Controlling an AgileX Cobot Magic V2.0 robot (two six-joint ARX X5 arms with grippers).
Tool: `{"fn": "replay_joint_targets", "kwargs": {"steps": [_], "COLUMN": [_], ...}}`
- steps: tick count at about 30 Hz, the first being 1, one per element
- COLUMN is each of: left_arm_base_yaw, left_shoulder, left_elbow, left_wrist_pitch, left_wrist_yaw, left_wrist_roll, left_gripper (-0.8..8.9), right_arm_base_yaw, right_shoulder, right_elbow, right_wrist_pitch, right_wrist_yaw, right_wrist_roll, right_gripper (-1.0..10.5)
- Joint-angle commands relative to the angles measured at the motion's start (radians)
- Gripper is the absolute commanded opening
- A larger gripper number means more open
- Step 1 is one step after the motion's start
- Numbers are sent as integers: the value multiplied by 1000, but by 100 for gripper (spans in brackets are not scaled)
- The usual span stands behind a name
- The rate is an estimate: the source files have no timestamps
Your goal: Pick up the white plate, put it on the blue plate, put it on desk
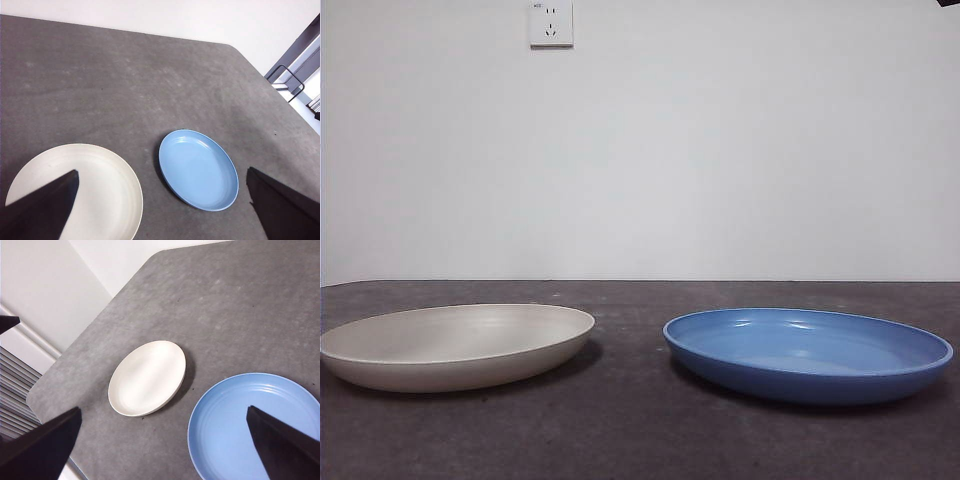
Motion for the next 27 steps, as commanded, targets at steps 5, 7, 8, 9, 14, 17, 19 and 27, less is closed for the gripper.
{"fn": "replay_joint_targets", "kwargs": {"steps": [5,7,8,9,14,17,19,27], "left_arm_base_yaw": [4,18,28,37,85,119,135,189], "left_shoulder": [31,63,92,118,301,421,494,778], "left_elbow": [27,44,61,77,168,205,216,218], "left_wrist_pitch": [-43,-81,-108,-131,-244,-270,-269,-249], "left_wrist_yaw": [6,6,6,6,11,30,54,54], "left_wrist_roll": [-58,-52,-42,-33,19,42,52,130], "left_gripper": [680,680,680,680,679,679,679,649], "right_arm_base_yaw": [3,3,3,3,3,5,5,5], "right_shoulder": [3,3,3,3,3,3,3,3], "right_elbow": [16,16,16,16,16,16,16,16], "right_wrist_pitch": [13,13,13,13,13,13,13,13], "right_wrist_yaw": [-3,-8,-8,-10,-10,-10,-10,-10], "right_wrist_roll": [-11,-11,-11,-11,-11,-11,-11,-11], "right_gripper": [616,616,616,616,616,616,616,616]}}
